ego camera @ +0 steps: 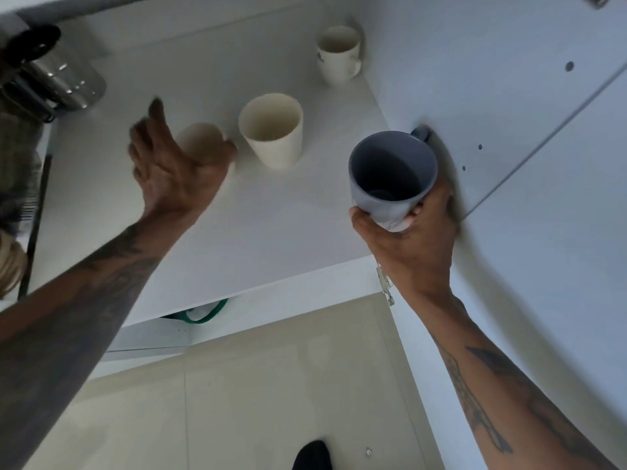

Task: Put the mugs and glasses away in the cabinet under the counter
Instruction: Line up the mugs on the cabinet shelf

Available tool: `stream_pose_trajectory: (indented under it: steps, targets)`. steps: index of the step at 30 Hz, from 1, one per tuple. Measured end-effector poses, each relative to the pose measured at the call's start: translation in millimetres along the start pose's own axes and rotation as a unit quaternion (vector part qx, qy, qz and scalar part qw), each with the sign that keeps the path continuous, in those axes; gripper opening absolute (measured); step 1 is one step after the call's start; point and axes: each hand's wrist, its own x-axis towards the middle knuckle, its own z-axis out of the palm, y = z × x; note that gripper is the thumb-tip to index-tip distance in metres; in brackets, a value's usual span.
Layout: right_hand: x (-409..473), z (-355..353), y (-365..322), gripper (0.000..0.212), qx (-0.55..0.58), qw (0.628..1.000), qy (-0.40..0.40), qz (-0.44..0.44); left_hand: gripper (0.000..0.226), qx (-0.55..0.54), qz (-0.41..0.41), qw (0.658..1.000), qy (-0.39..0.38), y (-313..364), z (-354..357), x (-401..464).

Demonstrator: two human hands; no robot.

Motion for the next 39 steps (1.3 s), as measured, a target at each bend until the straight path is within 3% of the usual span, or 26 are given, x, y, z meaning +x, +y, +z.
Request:
stream_pose_trajectory:
  steps: [2,4,7,9,12,16,23,26,28,30,39]
  targets:
    - [1,1,3,0.084,0.005,1.000,-0.002,-0.007,0.102,0.036,0.114,0.992,0.031,19,-3,8]
    - [0,1,6,0.085,0.008,1.000,-0.004,-0.013,0.108,0.080,0.170,0.982,-0.034,40,2,19]
    - [-7,3,9,0.090,-0.011,1.000,0.004,-0.016,0.115,0.123,0.149,0.965,-0.178,67,17,34]
    - [-11,4,10,0.094,-0.037,0.999,0.018,-0.022,0.110,0.082,0.107,0.963,-0.234,76,24,42]
    - [-12,6,9,0.098,-0.053,0.998,0.020,-0.022,0.104,0.030,0.071,0.959,-0.274,81,29,46]
    - [-10,6,9,0.103,-0.054,0.998,0.018,-0.026,0.092,0.030,0.106,0.949,-0.296,97,34,42]
    - [-11,6,9,0.098,-0.052,0.998,0.018,-0.028,0.088,-0.067,0.109,0.871,-0.475,126,37,41]
    - [-11,5,9,0.097,-0.055,0.998,0.021,-0.028,0.079,-0.101,0.066,0.900,-0.419,134,45,37]
    - [-12,6,8,0.098,-0.058,0.998,0.024,-0.028,0.058,-0.114,0.063,0.921,-0.368,136,53,33]
    - [-12,6,8,0.098,-0.059,0.998,0.023,-0.028,0.042,-0.131,0.076,0.925,-0.349,137,60,27]
    - [-11,4,11,0.097,-0.054,0.998,0.020,-0.029,0.029,-0.211,0.050,0.926,-0.308,151,71,10]
